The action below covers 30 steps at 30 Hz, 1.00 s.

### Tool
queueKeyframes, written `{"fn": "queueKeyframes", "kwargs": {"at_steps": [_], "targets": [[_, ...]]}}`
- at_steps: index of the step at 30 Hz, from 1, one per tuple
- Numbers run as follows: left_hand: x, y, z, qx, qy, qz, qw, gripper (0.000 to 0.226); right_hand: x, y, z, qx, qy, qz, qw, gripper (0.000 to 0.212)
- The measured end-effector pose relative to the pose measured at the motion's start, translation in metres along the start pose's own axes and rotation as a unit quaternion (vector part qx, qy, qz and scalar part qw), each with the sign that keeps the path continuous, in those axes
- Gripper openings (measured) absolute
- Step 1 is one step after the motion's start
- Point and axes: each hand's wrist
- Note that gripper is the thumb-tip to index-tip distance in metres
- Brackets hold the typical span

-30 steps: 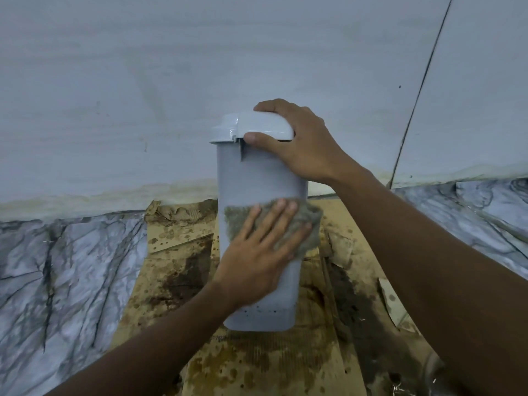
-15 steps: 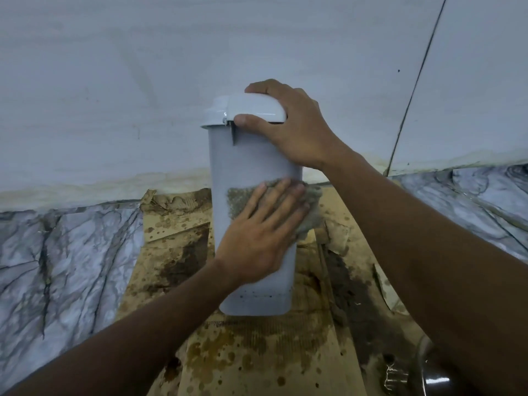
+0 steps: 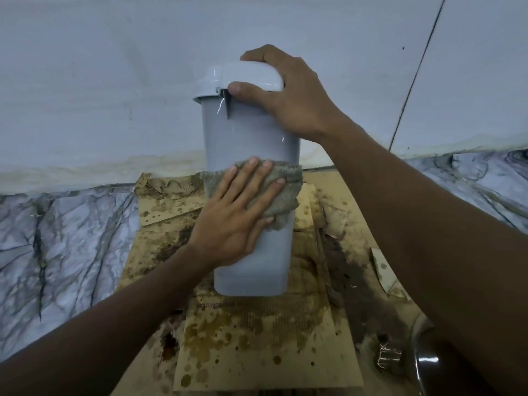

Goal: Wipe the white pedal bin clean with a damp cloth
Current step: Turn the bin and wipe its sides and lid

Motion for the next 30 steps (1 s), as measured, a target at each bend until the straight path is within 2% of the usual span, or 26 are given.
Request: {"fn": "queueKeyframes", "kwargs": {"at_steps": [3,7,10,12,14,17,20,22,26,30], "targets": [[-0.011,-0.03,-0.009,-0.004,0.007,0.025,1.0,0.061,-0.001,0.0,-0.001,0.001,0.0,0.0,1.0,0.059],[-0.027,-0.09,-0.025,-0.156,0.047,0.124,0.979,0.072,0.002,-0.002,-0.004,-0.005,0.016,-0.004,1.0,0.058],[-0.026,-0.091,-0.015,-0.227,0.068,0.134,0.962,0.075,0.004,-0.002,-0.005,-0.006,0.02,-0.006,1.0,0.057],[-0.019,-0.065,0.002,-0.19,0.044,0.101,0.976,0.066,0.005,-0.002,-0.008,-0.012,0.03,-0.012,0.999,0.057],[-0.007,-0.028,0.02,-0.09,0.008,0.042,0.995,0.06,0.006,0.0,-0.011,-0.011,0.035,-0.017,0.999,0.058],[0.008,0.013,0.03,0.046,-0.062,-0.035,0.996,0.057,0.005,0.002,-0.011,-0.008,0.036,-0.023,0.999,0.058],[0.0,0.004,0.017,0.082,-0.096,-0.038,0.991,0.058,0.004,0.002,-0.011,-0.005,0.032,-0.024,0.999,0.054],[-0.012,-0.028,0.003,0.038,-0.07,0.008,0.997,0.061,0.006,0.001,-0.012,-0.006,0.034,-0.021,0.999,0.051],[-0.03,-0.098,-0.021,-0.133,0.024,0.132,0.982,0.074,0.008,-0.003,-0.01,-0.009,0.043,-0.026,0.999,0.048],[-0.026,-0.095,-0.019,-0.197,0.026,0.132,0.971,0.072,0.008,-0.003,-0.009,-0.013,0.053,-0.023,0.998,0.045]]}}
Point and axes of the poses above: each hand's wrist, its own y-axis towards the middle knuckle, its own x-axis out of the back of the hand, z = x × y, and after that the axes turned 8 degrees about x, right-handed
